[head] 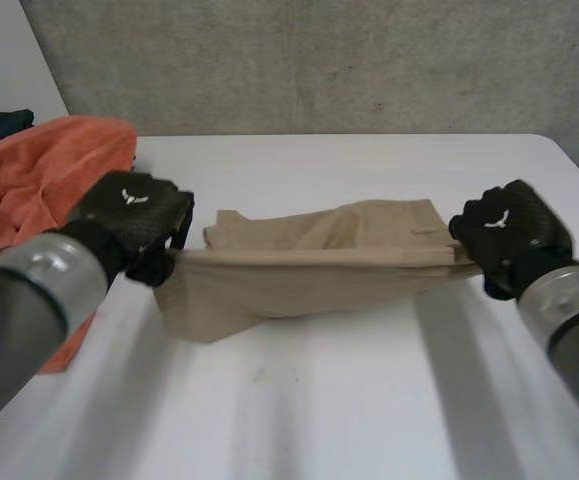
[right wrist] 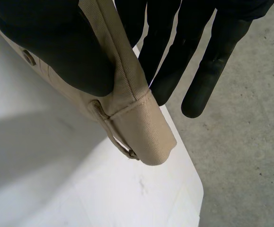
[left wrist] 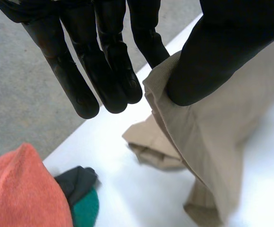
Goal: Fold the laundry.
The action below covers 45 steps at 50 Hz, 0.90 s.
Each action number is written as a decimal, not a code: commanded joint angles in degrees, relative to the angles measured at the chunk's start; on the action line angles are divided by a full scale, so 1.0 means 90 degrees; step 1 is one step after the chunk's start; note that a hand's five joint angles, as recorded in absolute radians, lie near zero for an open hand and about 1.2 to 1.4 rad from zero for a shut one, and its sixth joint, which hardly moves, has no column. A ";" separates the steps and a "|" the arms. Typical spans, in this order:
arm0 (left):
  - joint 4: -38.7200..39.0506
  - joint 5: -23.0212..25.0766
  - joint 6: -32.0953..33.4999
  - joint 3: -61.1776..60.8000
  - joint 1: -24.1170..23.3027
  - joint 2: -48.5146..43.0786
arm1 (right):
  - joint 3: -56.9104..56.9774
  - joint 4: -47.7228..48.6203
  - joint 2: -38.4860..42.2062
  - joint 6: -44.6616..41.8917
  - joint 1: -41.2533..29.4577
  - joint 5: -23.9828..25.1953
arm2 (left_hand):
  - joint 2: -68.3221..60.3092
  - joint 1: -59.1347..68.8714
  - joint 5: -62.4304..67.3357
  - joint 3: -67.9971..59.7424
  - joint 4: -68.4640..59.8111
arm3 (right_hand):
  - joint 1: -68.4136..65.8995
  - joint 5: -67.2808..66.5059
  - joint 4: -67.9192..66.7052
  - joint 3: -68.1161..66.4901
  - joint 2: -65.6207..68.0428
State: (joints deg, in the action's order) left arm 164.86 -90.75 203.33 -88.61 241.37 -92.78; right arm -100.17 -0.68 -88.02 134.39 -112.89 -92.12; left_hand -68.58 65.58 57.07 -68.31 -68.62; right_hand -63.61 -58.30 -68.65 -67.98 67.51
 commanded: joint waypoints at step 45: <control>0.5188 -0.0180 0.0406 0.2083 0.0007 -0.2396 | 0.3503 0.3417 0.2846 0.1533 0.0004 0.0090 | -0.1269 0.1602 0.1437 -0.1298 -0.1264 | -0.1821 -0.1300 -0.1261 -0.1335 0.1388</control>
State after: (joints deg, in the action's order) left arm 213.58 -92.52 207.10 -59.78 241.03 -114.78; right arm -66.84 37.99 -66.42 148.26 -112.81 -91.56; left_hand -68.71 65.58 57.49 -68.47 -68.86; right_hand -64.14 -58.51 -68.72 -68.47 67.77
